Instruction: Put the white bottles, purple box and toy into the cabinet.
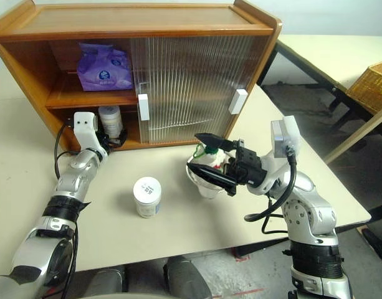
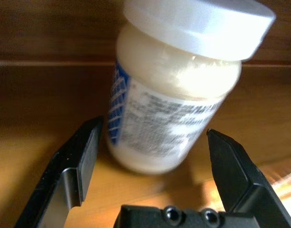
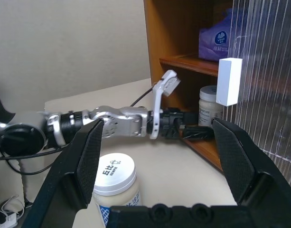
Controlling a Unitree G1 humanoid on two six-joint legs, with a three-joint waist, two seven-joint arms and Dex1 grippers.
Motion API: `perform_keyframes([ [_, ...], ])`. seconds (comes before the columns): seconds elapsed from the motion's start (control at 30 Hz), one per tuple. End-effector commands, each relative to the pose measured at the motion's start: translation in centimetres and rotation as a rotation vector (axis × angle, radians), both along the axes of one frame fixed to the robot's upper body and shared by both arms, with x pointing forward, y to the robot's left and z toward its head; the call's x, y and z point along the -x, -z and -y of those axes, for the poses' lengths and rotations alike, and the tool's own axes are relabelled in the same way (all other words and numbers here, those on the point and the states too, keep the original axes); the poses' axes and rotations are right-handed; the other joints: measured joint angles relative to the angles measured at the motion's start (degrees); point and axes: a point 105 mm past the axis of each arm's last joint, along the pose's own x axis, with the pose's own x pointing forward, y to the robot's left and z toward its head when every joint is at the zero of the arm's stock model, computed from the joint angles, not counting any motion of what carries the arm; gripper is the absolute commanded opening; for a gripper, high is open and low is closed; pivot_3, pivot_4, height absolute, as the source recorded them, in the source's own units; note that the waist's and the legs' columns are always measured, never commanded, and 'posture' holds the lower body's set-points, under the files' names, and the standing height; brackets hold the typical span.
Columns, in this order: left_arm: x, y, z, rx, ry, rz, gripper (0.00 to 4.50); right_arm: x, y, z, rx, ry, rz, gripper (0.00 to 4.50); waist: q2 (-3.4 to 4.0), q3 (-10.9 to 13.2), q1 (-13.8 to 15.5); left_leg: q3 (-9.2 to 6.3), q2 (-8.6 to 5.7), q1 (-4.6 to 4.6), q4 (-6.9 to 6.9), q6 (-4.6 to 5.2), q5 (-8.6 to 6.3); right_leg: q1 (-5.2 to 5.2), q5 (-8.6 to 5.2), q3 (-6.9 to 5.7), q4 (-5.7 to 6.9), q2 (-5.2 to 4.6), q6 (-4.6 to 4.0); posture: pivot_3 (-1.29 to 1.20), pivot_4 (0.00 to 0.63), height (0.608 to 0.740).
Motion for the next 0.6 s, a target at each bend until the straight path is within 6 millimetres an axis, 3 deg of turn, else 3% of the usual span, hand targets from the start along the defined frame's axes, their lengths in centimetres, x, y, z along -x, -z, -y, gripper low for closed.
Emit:
perform_keyframes([
  [0.03, 0.8, 0.0, -0.4, -0.062, -0.036, -0.014, 4.48, -0.1, -0.1, -0.2, 0.004, -0.010, 0.000, 4.50, 0.00, 0.0, 0.0, 0.00, 0.00, 0.00, 0.01, 0.00, 0.00, 0.00, 0.00, 0.00, 0.00, 0.00, 0.00, -0.17, 0.064, 0.740],
  [0.37, 2.2, -1.5, -3.2, -0.214, -0.215, 0.036, 4.48, -0.3, 0.6, 0.4, 0.004, -0.011, -0.003, 4.50, 0.00, 0.0, 0.0, 0.00, -0.01, 0.06, 0.08, 0.01, 0.01, 0.06, -0.14, 0.00, 0.01, 0.00, -0.48, -0.17, 0.056, 0.740],
  [0.47, 2.2, -1.6, -3.7, -0.224, -0.250, 0.040, 3.84, -0.3, 0.8, 0.5, 0.005, -0.013, -0.002, 4.50, 0.00, 0.0, 0.1, 0.00, -0.01, 0.06, 0.10, 0.02, 0.01, 0.08, -0.08, 0.00, 0.01, 0.00, -0.66, -0.16, 0.057, 0.740],
  [0.6, 2.1, -1.8, -3.2, -0.193, -0.235, 0.044, 2.41, -0.3, 0.9, 0.5, 0.007, -0.016, -0.001, 4.50, 0.00, 0.0, 0.1, -0.01, -0.01, 0.10, 0.13, 0.02, 0.01, 0.11, 0.16, 0.00, 0.01, -0.01, -1.07, -0.16, 0.057, 0.740],
])
